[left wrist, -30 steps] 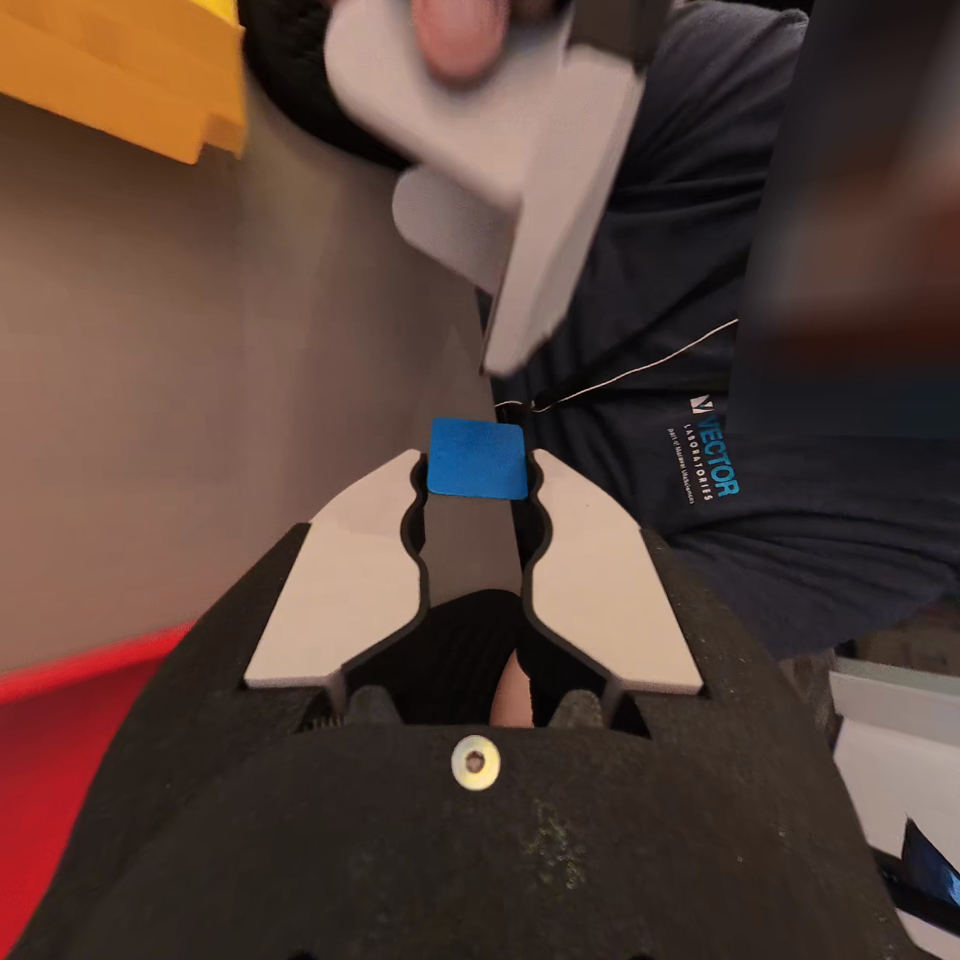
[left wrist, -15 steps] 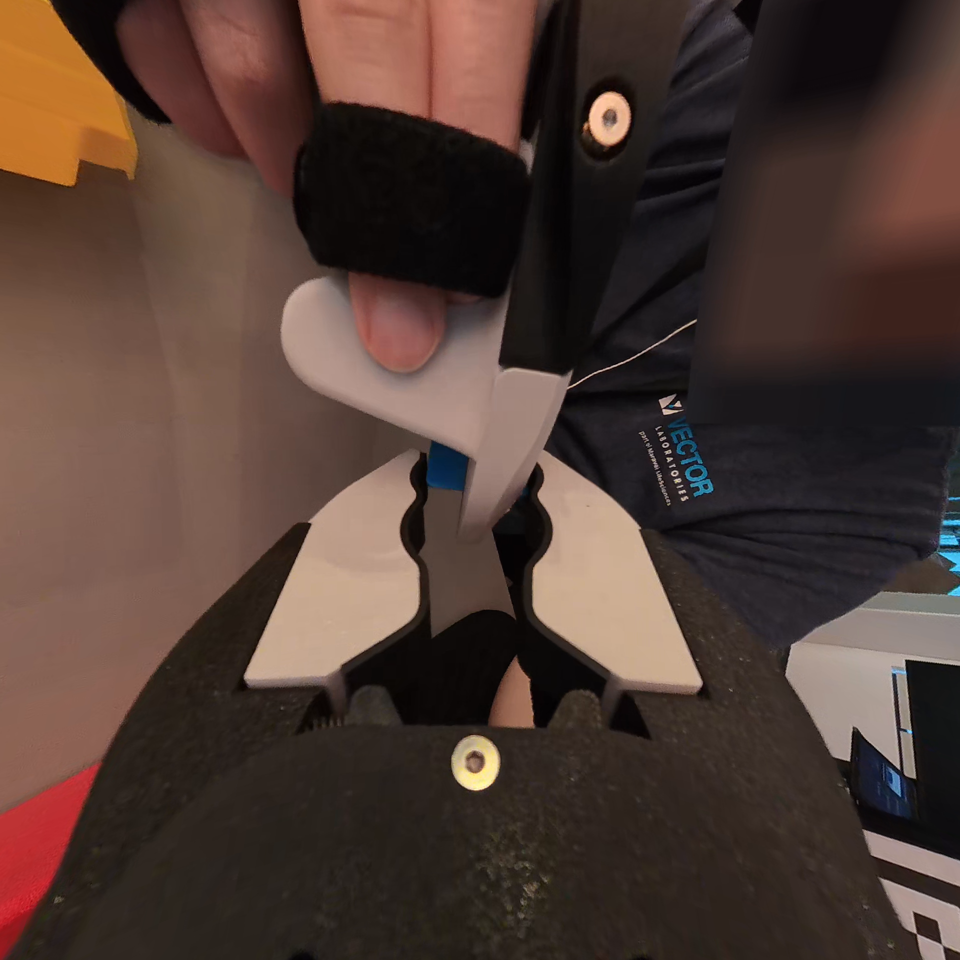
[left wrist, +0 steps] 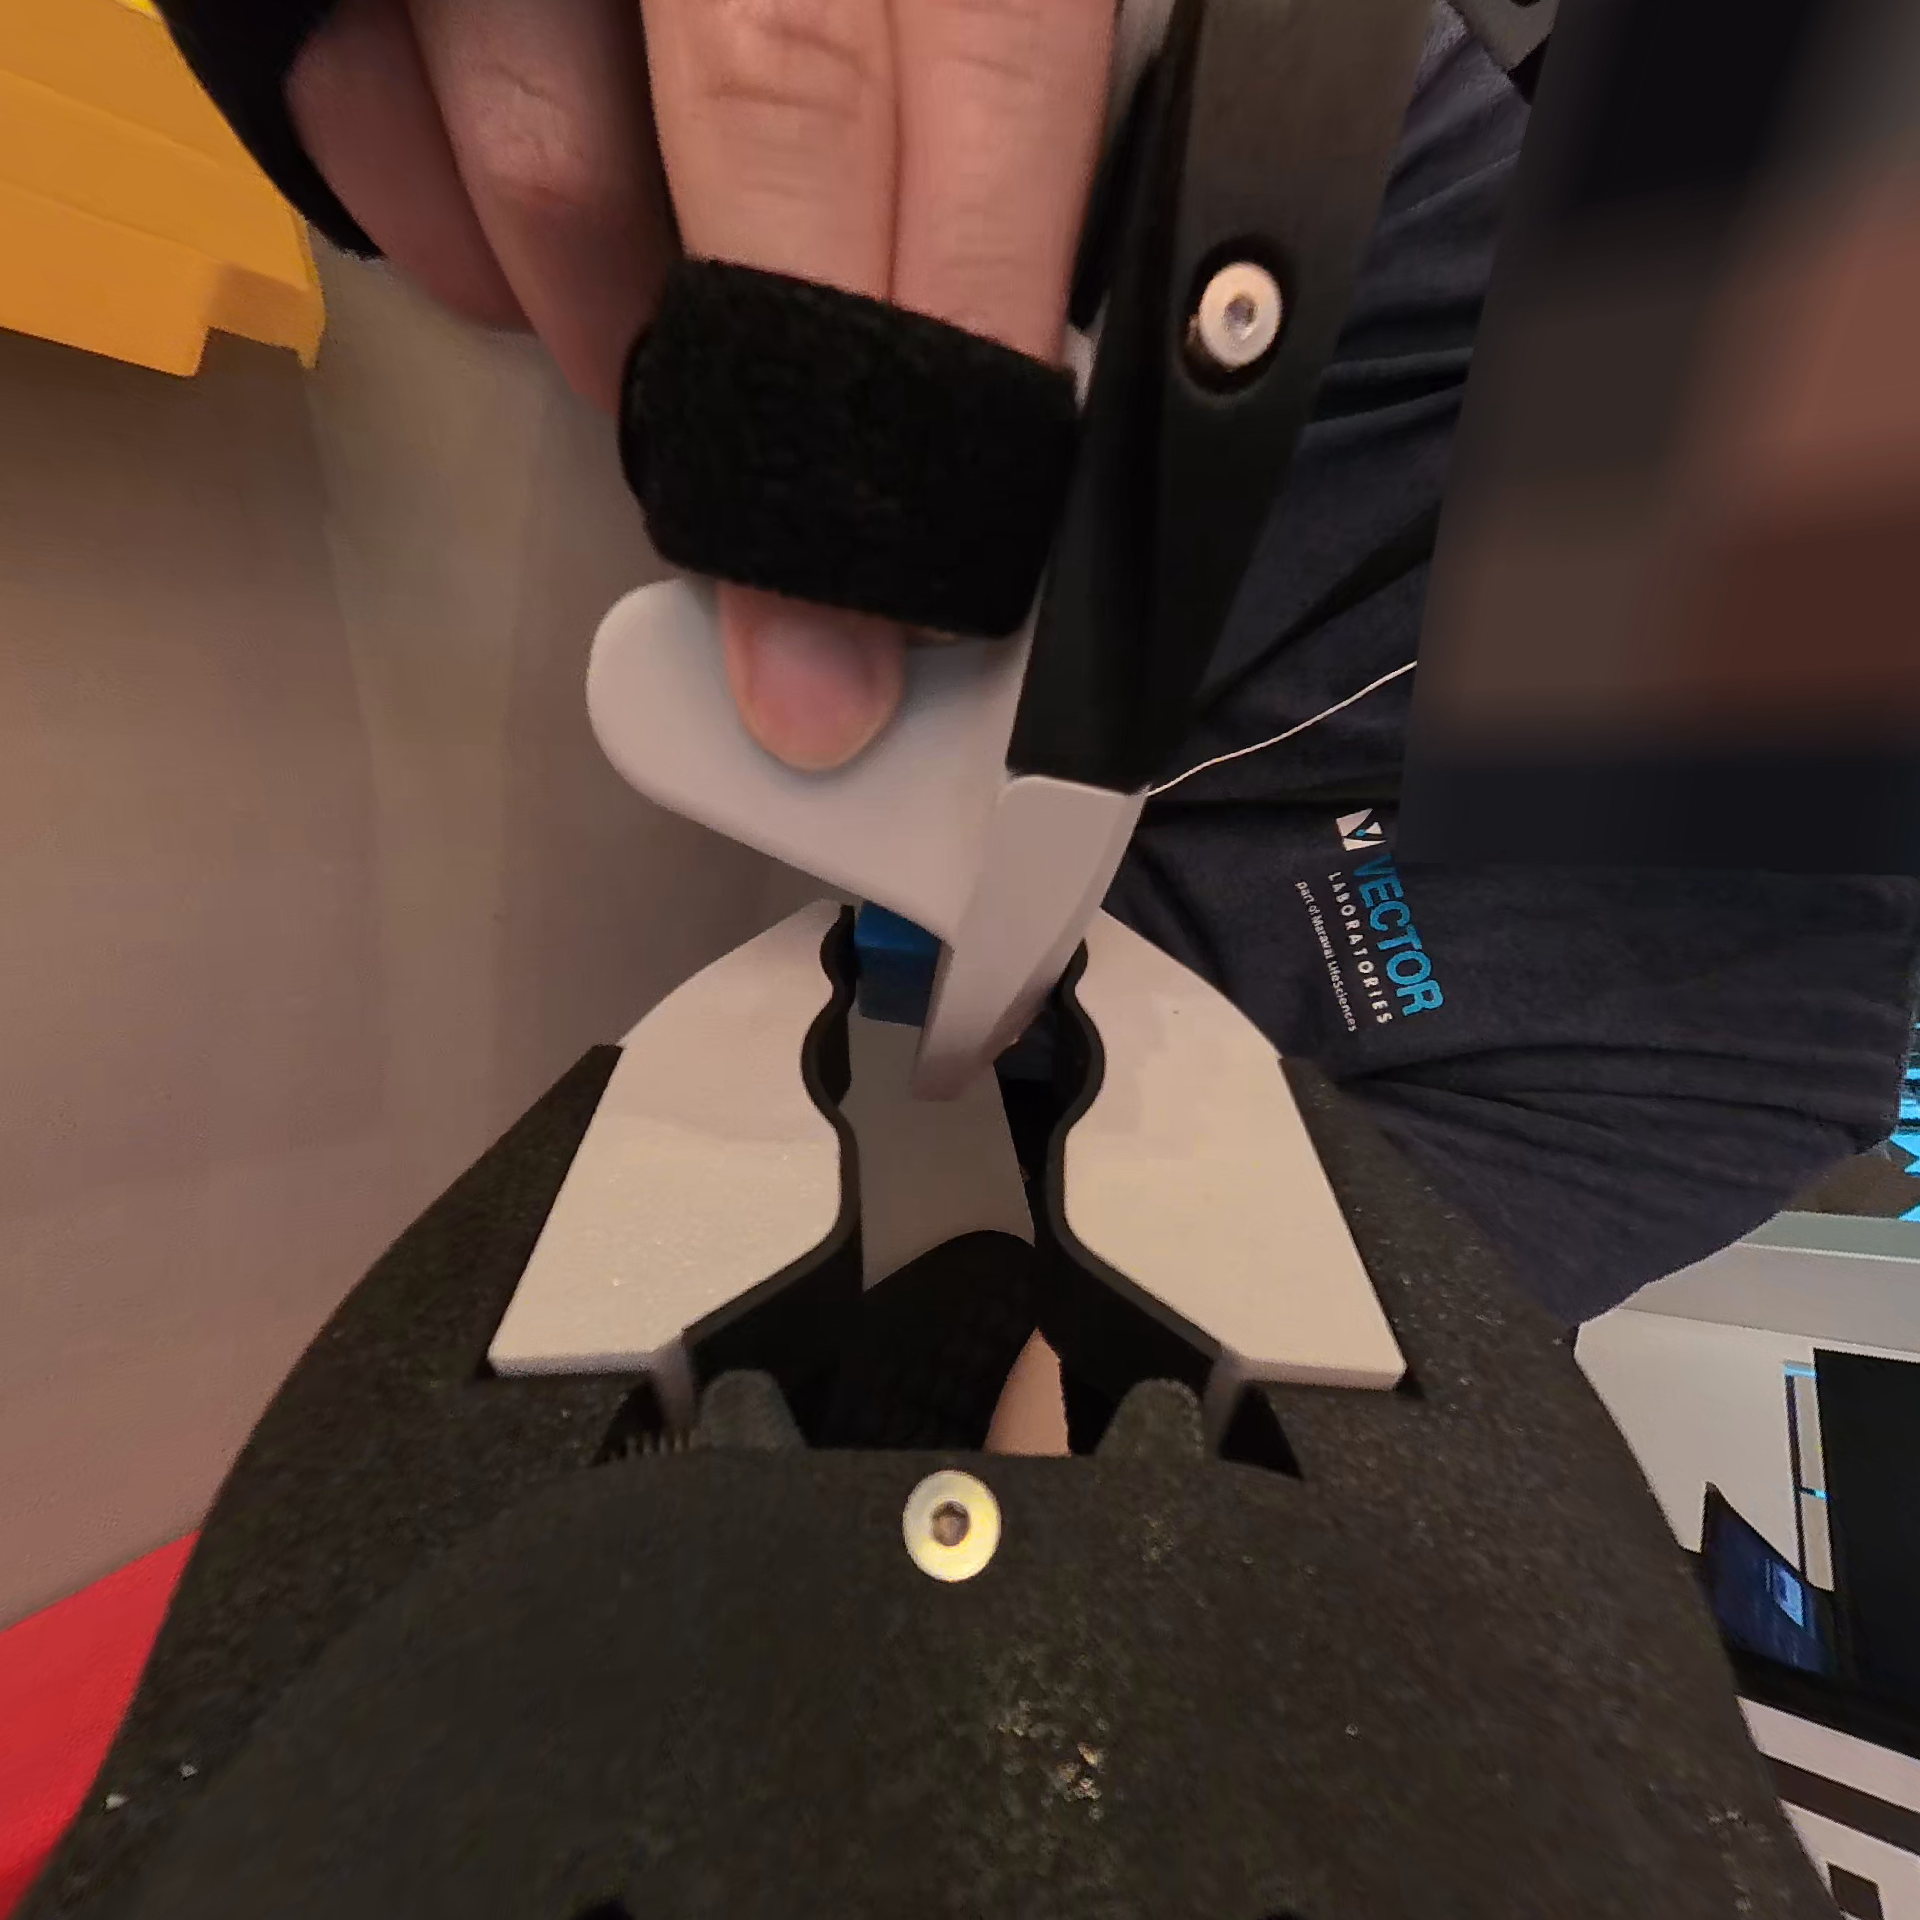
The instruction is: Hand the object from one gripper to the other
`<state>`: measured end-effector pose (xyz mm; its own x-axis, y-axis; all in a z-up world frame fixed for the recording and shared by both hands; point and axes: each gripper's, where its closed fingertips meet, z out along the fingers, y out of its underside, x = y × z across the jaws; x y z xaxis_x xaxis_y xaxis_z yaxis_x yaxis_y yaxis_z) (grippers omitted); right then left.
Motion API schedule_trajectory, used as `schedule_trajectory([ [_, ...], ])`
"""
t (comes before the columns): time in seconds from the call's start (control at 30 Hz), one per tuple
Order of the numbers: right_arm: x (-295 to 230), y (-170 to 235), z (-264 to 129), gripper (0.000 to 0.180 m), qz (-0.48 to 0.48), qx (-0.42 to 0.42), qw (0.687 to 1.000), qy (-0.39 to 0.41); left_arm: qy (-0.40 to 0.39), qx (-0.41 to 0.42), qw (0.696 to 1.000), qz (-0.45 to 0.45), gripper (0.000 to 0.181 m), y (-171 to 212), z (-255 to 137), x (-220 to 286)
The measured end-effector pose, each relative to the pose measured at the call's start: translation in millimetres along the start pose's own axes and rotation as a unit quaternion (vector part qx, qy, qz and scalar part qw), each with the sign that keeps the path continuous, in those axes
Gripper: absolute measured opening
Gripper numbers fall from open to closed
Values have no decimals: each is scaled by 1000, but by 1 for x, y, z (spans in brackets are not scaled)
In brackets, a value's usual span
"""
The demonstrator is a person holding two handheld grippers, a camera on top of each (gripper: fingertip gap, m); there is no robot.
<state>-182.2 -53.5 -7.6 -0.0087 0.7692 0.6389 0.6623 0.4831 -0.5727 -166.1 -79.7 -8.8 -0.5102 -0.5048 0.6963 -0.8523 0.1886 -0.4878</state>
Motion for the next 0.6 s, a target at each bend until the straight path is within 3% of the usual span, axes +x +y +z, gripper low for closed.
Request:
schedule_trajectory([
  [0.2,0,0,-2,37,-6,-8,1000,2,28,54,998,-12,40,-12,-14,6],
  [0.4,10,16,-18,37,-1,-43,999,14,-18,118,993,-10,38,-6,-51,4],
  [0.5,31,40,-57,37,25,-89,994,55,-71,154,985,8,33,-4,-74,7],
  [0.6,51,85,-116,37,123,-120,980,103,-144,187,971,36,30,-6,-95,9],
])
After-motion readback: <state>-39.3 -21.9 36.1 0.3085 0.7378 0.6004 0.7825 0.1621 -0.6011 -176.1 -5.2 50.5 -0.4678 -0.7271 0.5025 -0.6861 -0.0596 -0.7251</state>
